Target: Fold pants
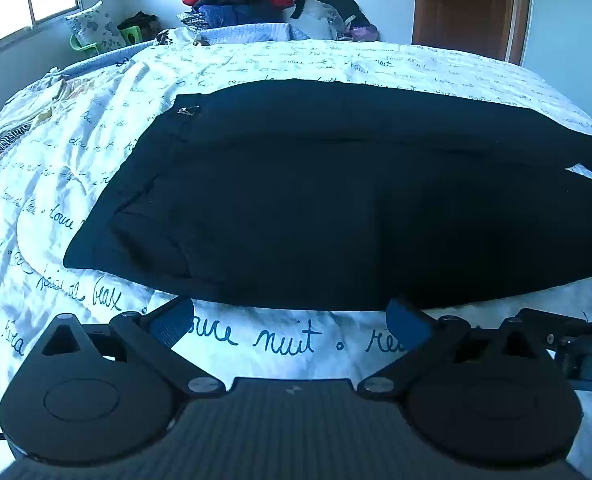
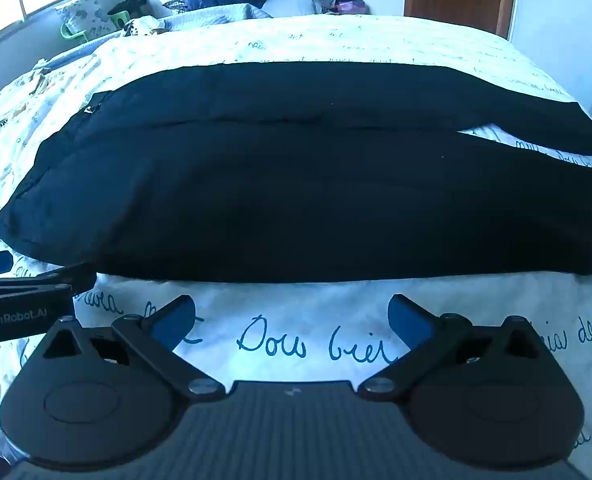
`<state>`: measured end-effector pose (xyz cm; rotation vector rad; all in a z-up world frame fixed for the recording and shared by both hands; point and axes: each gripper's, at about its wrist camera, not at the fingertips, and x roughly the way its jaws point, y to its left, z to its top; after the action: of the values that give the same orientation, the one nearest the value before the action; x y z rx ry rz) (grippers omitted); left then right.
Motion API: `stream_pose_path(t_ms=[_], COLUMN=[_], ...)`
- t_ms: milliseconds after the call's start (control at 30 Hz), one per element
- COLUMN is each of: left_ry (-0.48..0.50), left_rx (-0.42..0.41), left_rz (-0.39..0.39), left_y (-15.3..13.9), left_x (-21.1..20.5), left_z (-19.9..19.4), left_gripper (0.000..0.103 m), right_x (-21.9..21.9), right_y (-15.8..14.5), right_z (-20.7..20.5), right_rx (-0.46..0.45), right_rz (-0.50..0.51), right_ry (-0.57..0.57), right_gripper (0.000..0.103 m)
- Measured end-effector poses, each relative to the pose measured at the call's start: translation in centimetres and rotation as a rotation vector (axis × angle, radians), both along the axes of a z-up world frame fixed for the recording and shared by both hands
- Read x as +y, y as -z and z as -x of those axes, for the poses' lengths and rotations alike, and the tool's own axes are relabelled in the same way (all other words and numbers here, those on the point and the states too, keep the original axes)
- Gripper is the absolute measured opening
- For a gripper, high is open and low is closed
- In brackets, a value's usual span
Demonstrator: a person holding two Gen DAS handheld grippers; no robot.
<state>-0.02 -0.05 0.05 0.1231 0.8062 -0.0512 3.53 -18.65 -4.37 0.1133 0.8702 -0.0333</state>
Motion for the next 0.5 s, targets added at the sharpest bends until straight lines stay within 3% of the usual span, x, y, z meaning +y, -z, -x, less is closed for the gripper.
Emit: stream_pose_path(t_ms=[133,400,500], left_ry=[0.002,-0.005,0.013], left_rx=[-0.002,0.017,0.034], left_rz=[-0.025,0.027,0.08], left_y=[0.1,0.1,0.2], left_x=[-0.5,0.5,0.9], left_z=[0.2,0.0,0.0], left_gripper=[0.103,0.103,0.102], right_x=[0.0,-0.2,-0.1], right_y=[-0.1,0.3,0.0], right_z=[0.2,0.5,0.5], right_rx=[0.003,0.008,0.01], right_rz=[-0.006,-0.017,-0.014], right_ry=[0.005,0.005,0.004], right_gripper=[0.103,0.103,0.103])
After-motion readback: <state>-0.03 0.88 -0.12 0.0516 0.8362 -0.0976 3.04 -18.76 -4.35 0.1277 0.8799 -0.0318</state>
